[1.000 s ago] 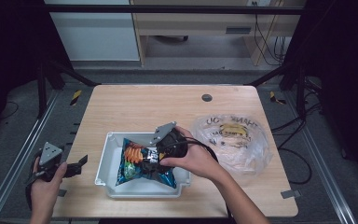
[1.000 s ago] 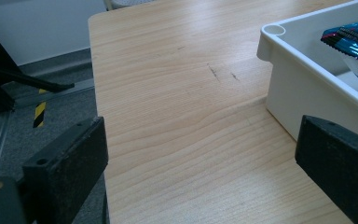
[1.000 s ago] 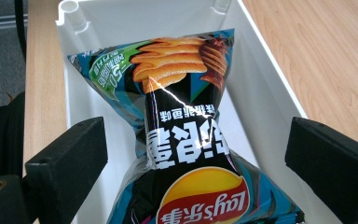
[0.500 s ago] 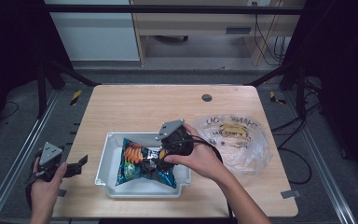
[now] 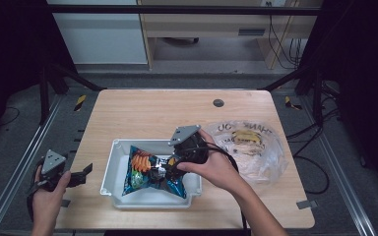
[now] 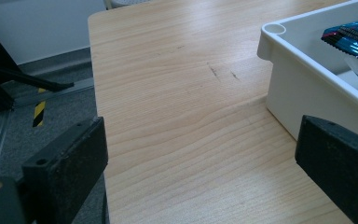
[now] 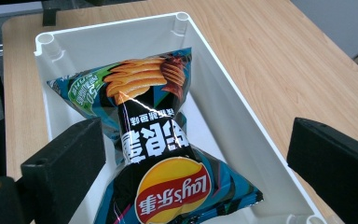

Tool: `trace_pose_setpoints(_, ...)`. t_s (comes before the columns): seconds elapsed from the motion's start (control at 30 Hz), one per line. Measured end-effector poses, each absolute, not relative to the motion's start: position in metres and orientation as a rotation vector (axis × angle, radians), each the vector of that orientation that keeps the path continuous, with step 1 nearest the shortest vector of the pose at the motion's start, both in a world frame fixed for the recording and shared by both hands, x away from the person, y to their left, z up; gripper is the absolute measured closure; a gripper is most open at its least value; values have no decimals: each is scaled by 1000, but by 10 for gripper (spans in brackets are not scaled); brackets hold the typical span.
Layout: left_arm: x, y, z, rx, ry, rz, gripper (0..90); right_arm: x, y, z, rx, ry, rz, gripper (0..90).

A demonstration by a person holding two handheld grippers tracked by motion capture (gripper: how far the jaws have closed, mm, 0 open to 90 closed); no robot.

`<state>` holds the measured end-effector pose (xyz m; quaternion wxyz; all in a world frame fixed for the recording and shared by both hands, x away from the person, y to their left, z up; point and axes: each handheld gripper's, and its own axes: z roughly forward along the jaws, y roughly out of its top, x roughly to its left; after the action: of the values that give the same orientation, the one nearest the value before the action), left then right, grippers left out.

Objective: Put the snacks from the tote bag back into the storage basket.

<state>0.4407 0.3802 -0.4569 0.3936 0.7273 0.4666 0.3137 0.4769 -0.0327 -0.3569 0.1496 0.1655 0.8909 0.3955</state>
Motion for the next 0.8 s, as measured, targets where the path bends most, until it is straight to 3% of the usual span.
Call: trace_pose_setpoints(0.8, 441, 379, -457, 1847, 1182, 792, 21, 470, -71, -341, 646, 2405, 1144, 53)
